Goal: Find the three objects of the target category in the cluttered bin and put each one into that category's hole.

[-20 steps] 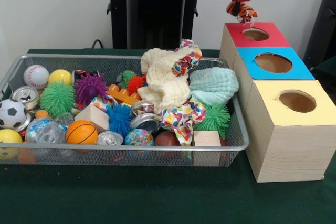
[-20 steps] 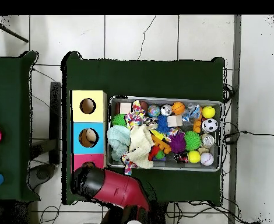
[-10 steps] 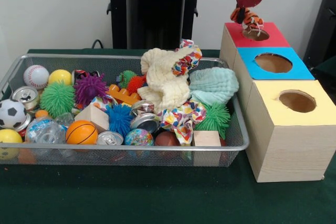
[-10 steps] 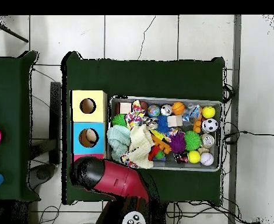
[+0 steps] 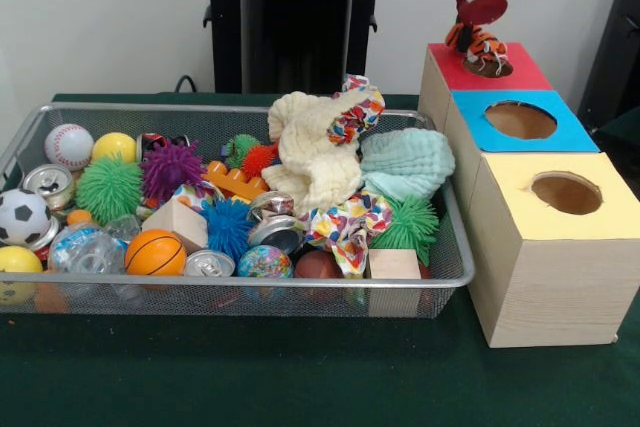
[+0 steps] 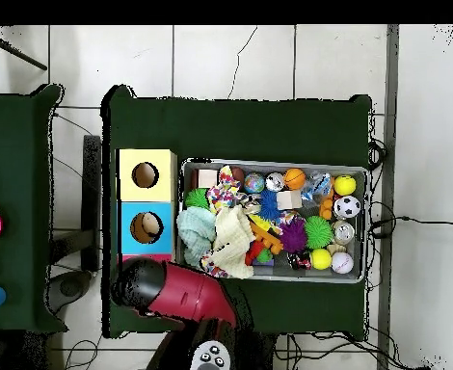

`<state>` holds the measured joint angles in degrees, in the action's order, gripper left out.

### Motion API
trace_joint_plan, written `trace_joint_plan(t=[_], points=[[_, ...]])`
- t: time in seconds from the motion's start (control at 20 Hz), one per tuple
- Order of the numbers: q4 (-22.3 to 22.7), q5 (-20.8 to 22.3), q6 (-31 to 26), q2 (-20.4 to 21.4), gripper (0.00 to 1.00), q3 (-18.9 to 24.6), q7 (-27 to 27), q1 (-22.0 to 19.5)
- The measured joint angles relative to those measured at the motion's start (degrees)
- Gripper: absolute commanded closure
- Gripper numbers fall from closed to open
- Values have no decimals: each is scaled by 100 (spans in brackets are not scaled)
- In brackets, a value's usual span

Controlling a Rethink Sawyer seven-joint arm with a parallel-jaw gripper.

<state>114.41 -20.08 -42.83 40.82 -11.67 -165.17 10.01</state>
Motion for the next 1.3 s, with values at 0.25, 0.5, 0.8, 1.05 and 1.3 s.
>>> trace_joint_plan(t=[0.25, 0.5, 0.8, 1.05, 1.3], points=[[-29, -42, 0, -67, 100, -30, -1, 232], [-75, -153, 0, -85, 100, -60, -6, 358], [-236, -211, -12, -200, 100, -175, -6, 477], [-413, -211, -15, -348, 100, -352, -6, 565], [-608, -149, -22, -460, 100, -535, -6, 625]])
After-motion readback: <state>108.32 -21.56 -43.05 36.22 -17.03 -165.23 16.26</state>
